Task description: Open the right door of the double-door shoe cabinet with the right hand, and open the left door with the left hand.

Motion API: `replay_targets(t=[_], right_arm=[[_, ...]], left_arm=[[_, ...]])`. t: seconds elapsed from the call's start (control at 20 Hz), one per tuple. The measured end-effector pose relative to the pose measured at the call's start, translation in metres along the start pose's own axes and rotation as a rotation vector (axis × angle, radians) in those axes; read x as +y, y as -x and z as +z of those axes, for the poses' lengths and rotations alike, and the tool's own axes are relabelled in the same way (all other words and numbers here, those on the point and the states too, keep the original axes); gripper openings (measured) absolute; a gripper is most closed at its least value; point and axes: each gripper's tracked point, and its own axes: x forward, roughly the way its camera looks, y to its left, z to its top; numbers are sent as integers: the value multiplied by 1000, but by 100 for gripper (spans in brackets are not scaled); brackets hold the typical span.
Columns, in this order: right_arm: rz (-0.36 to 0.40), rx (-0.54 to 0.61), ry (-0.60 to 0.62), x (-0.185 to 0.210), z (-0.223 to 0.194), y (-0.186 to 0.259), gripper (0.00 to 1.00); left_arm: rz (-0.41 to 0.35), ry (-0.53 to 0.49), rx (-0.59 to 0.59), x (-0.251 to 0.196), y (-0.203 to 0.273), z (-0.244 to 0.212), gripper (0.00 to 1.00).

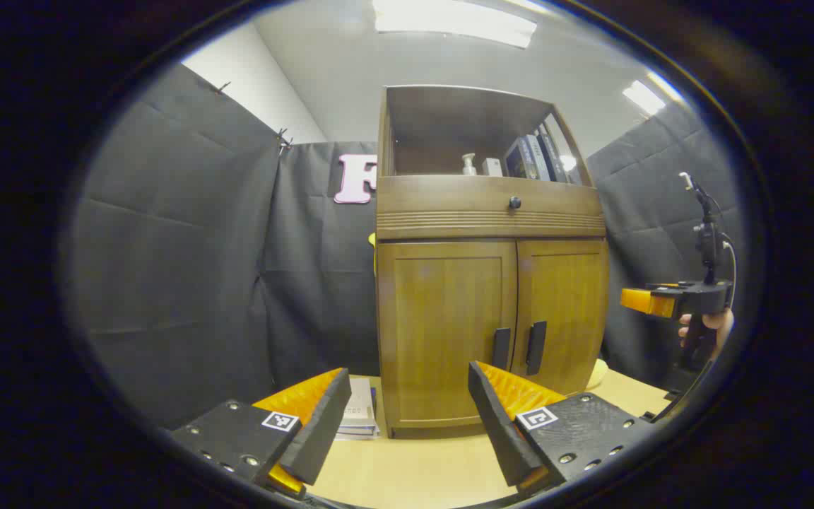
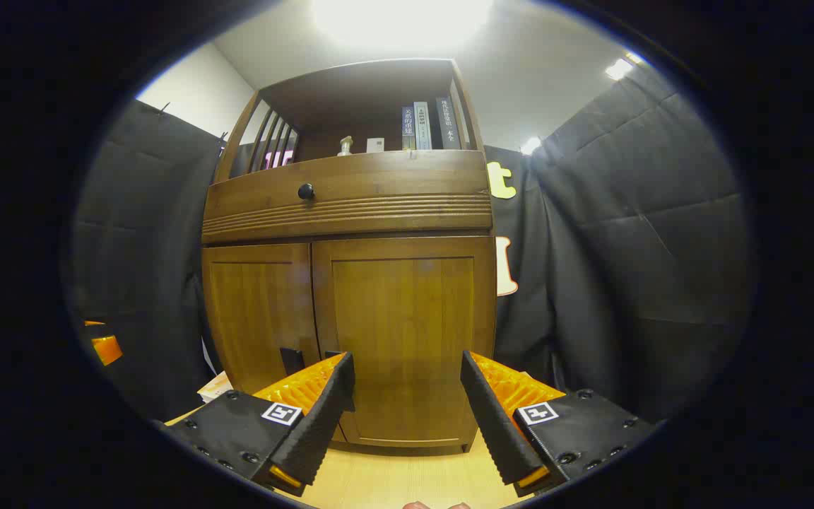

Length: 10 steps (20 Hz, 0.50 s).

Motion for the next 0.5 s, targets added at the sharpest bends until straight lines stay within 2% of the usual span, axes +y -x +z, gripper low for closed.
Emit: replay_targets(t=[0.15,0.4,0.5], right_arm=[[1,25,-18,6,-7,6,93],[-10,40,45,6,-13,17,92],[-13,48,41,5,-14,22,95]], left_arm=[[1,18,9,2,1,-6,96],[1,23,23,4,3,-15,96],[4,33,31,5,1,-19,96]])
